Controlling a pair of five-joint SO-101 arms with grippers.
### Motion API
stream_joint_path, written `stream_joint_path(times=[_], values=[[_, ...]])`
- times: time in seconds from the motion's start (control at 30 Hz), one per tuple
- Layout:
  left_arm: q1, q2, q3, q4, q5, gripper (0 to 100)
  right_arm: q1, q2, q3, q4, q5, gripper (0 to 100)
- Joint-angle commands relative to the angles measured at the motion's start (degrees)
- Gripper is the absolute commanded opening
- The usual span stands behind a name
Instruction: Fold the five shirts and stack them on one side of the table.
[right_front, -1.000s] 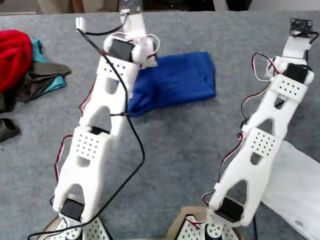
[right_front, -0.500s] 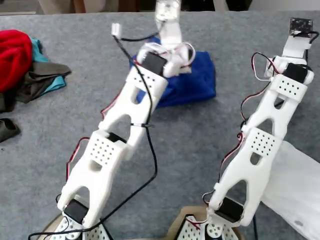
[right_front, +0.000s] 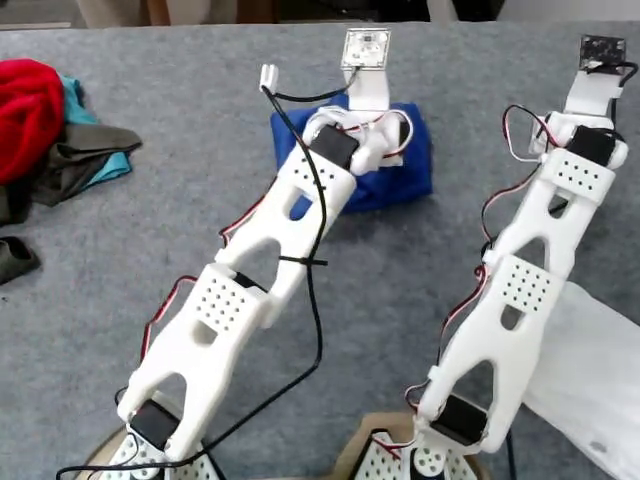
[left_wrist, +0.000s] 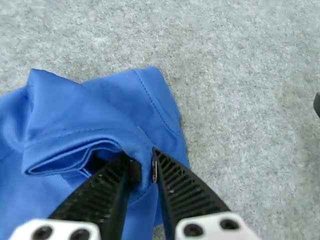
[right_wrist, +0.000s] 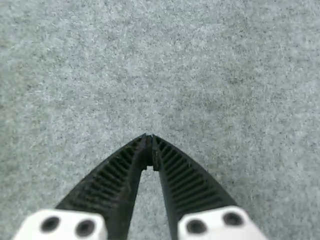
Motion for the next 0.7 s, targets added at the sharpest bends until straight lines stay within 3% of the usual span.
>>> stream_joint_path(times=[0.0, 0.17, 0.3, 0.47, 0.67], values=[[0.62, -1.01, -0.79, -2.29, 0.26, 2, 0.4, -0.4, -2.33, -0.97, -0.53, 0.5], [0.79, -1.01, -0.79, -2.55, 2.11, 14, 0.4, -0.4, -2.15, -0.97, -0.62, 0.5], [-1.23, -1.54, -0.79, -2.2, 5.1, 18, -0.4, -0.4, -2.15, -0.88, -0.53, 0.5], [-7.38, -1.54, -5.36, 0.53, 5.1, 17, -1.1, -0.4, -2.15, -0.09, -0.18, 0.5], [-16.44, 1.1, -4.84, 5.45, 5.1, 7, -8.31, -6.02, -2.42, 9.41, 8.0, 0.5]])
